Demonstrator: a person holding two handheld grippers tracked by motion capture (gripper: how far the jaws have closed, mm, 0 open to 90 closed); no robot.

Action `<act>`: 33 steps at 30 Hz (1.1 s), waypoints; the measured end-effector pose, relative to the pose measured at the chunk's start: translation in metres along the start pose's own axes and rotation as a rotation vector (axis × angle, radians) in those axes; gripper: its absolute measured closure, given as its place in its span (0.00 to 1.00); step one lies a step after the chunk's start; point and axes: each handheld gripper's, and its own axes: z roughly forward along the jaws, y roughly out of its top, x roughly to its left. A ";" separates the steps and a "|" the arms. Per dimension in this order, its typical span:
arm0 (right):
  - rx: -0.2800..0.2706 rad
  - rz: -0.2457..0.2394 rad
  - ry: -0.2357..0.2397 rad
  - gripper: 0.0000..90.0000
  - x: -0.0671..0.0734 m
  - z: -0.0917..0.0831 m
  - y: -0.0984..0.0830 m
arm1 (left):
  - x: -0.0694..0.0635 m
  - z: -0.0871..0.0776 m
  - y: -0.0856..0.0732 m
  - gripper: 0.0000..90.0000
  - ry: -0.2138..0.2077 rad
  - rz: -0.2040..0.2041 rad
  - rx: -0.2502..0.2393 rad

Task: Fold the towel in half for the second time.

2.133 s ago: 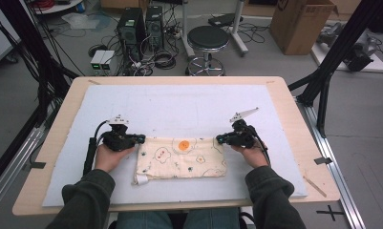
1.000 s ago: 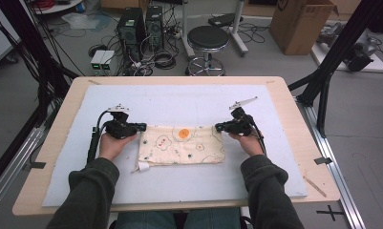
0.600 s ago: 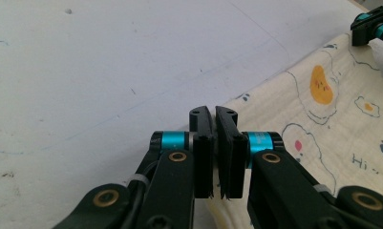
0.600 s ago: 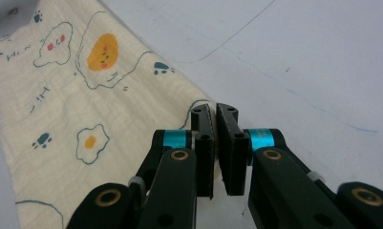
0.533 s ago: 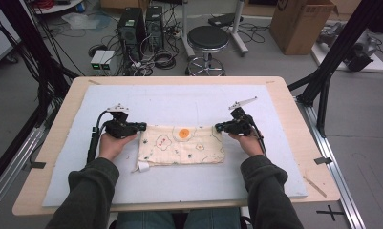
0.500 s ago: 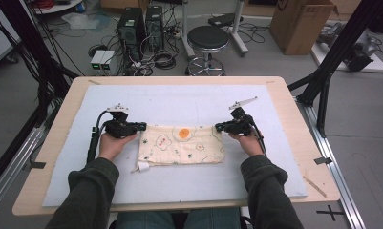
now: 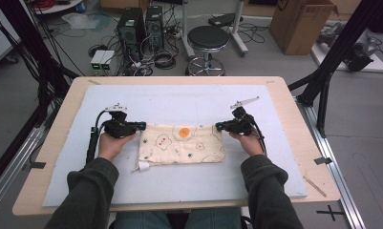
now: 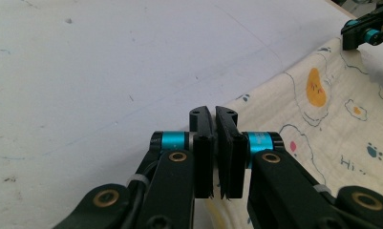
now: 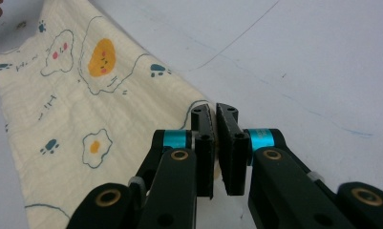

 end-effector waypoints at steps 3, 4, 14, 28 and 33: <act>-0.005 0.000 0.003 0.95 0.001 -0.003 0.000 | -0.002 -0.002 0.001 0.95 -0.005 0.012 0.001; -0.005 -0.003 0.001 0.95 0.002 -0.003 0.000 | -0.003 -0.002 0.001 0.95 -0.008 0.014 -0.003; -0.024 -0.024 0.005 0.95 0.007 -0.013 0.000 | -0.010 -0.008 0.002 0.95 -0.006 0.043 -0.010; -0.039 -0.043 0.005 0.95 0.013 -0.017 -0.004 | -0.016 -0.015 -0.002 0.95 -0.006 0.071 -0.020; -0.046 -0.053 0.004 0.95 0.017 -0.019 -0.004 | -0.018 -0.017 -0.004 0.95 -0.013 0.086 -0.023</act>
